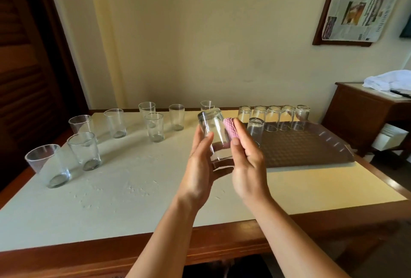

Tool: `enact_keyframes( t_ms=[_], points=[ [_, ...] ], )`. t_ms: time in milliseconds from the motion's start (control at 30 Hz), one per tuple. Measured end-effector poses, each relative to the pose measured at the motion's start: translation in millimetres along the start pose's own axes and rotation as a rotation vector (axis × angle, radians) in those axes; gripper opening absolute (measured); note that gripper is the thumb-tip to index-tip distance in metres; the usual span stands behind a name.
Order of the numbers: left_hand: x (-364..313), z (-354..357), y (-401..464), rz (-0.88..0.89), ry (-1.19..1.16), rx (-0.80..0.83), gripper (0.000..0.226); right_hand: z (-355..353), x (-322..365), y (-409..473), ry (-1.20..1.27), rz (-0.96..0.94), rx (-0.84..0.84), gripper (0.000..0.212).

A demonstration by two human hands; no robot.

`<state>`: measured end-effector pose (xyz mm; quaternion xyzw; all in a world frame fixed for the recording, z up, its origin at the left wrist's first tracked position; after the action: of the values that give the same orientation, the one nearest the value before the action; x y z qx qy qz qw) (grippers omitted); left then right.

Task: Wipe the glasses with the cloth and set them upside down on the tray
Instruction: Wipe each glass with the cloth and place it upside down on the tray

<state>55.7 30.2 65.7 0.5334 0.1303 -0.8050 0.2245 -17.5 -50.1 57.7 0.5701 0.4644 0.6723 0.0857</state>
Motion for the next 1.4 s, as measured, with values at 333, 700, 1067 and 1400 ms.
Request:
enact_keyframes(
  t_ms=[333,700,1067,1400],
  points=[
    [3,-13,-23,0.136,0.153,-0.128,0.050,9,27,-20,0.063,-0.059,-0.028,0.044],
    [10,8,-33,0.116,-0.039,0.022,0.054,-5,35,-30,-0.004,-0.166,-0.014,0.045],
    [18,-1,-16,0.136,-0.052,-0.097,0.055,-2,17,-21,-0.026,-0.190,-0.006,0.045],
    [15,-5,-4,0.077,-0.050,-0.028,0.057,2,13,-36,0.212,-0.072,-0.037,0.045]
  ],
)
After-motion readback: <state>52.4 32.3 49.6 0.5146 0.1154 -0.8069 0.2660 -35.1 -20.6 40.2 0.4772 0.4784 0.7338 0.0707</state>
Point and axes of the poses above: each hand's wrist, its own y-axis towards the middle knuckle, its own z-axis out of the palm, x = y × z, the point moved 1 cm from there along y, towards the middle knuckle, and after that the axes turned 10 degrees about -z, right-handed, at the moved point
